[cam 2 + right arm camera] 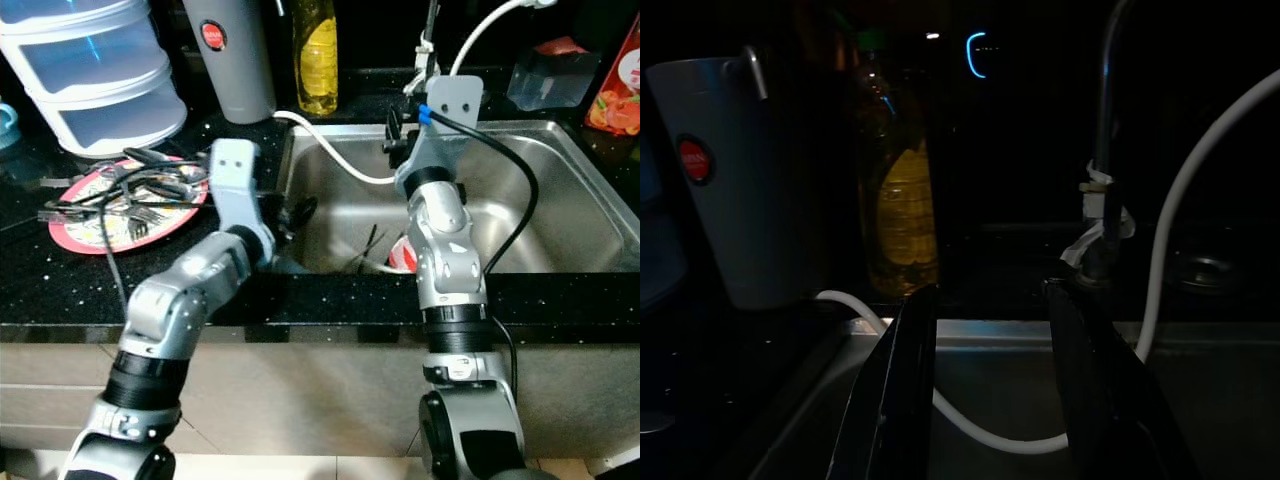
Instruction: Kitchen organization
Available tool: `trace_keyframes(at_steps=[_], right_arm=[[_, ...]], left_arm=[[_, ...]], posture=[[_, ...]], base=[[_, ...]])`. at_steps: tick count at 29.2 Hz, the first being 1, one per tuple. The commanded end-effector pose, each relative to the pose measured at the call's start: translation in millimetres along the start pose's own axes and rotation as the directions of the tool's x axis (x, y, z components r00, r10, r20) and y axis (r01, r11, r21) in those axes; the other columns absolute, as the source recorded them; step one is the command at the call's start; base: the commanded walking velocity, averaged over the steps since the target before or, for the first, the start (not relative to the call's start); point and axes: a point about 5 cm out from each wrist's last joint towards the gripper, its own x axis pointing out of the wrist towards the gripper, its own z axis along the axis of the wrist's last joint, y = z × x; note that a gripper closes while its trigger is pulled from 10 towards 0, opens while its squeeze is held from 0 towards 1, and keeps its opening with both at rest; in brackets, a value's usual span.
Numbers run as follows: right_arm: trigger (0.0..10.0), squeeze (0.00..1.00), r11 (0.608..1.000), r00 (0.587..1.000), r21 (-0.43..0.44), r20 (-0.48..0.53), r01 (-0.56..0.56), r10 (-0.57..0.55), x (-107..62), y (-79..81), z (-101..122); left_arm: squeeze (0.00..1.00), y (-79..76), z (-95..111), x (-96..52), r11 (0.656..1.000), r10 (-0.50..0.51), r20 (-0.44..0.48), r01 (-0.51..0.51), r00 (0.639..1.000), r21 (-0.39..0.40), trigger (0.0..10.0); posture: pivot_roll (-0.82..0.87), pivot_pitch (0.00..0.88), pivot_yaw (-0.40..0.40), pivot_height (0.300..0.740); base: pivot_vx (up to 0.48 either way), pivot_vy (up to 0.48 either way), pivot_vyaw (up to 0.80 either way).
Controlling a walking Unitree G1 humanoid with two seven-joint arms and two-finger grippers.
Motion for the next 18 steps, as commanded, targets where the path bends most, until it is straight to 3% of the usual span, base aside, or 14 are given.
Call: trace_keyframes(at_steps=[1,4,8,10,11,13,14,16,18], right_arm=[[10.0,0.0,1.0,1.0,0.006,0.002,-0.005,0.005,-0.2,1.7,-1],[10.0,0.0,1.0,1.0,0.007,0.002,-0.006,0.006,-0.1,2.2,-1],[10.0,0.0,1.0,1.0,0.008,0.002,-0.006,0.006,-0.2,2.5,-1],[10.0,0.0,1.0,1.0,0.009,0.002,-0.007,0.007,-0.3,3.0,-1],[10.0,0.0,1.0,1.0,0.009,0.002,-0.007,0.007,-0.3,3.0,-1],[10.0,0.0,1.0,1.0,0.009,0.0,-0.007,0.007,-0.5,3.2,-1],[10.0,0.0,1.0,1.0,0.009,0.0,-0.007,0.007,-0.5,3.2,-1],[10.0,0.0,1.0,1.0,0.01,-0.002,-0.008,0.008,-0.5,3.5,-2],[10.0,0.0,1.0,1.0,0.01,-0.003,-0.01,0.01,-0.3,4.1,-2]], left_arm=[[0.0,7.5,9,-0.9,0.998,0.058,0.052,-0.058,0.997,0.014,10.0],[0.0,15.9,15,-3.8,0.99,0.143,0.087,-0.141,0.986,-0.028,10.0],[0.0,17.1,17,-6.6,0.984,0.171,0.108,-0.165,0.979,-0.059,10.0],[0.0,15.1,23,-15.3,0.958,0.218,0.145,-0.184,0.965,-0.22,10.0],[0.0,15.1,23,-15.3,0.958,0.218,0.145,-0.184,0.965,-0.22,10.0],[0.0,18.3,22,-23.4,0.857,0.314,0.102,-0.236,0.944,-0.458,10.0],[0.0,18.3,22,-23.4,0.857,0.314,0.102,-0.236,0.944,-0.458,10.0],[0.0,20.5,21,-27.3,0.794,0.352,0.077,-0.254,0.933,-0.553,10.0],[0.0,19.9,22,-28.9,0.778,0.348,0.07,-0.246,0.935,-0.578,10.0]], posture=[[-0.01,0.0,0.064,0.74],[-0.01,0.0,0.064,0.74],[-0.01,0.0,0.064,0.74],[-0.01,0.0,0.066,0.74],[-0.01,0.0,0.066,0.74],[0.0,0.0,0.065,0.74],[0.0,0.0,0.065,0.74],[0.0,0.0,0.063,0.74],[0.01,0.0,0.063,0.74]], base=[[0.0,0.0,0.0],[0.0,0.0,0.0],[0.0,0.0,0.0],[0.0,0.0,0.0],[0.0,0.0,0.0],[0.0,0.0,0.0],[0.0,0.0,0.0],[0.0,0.0,0.0],[0.0,0.0,0.0]])
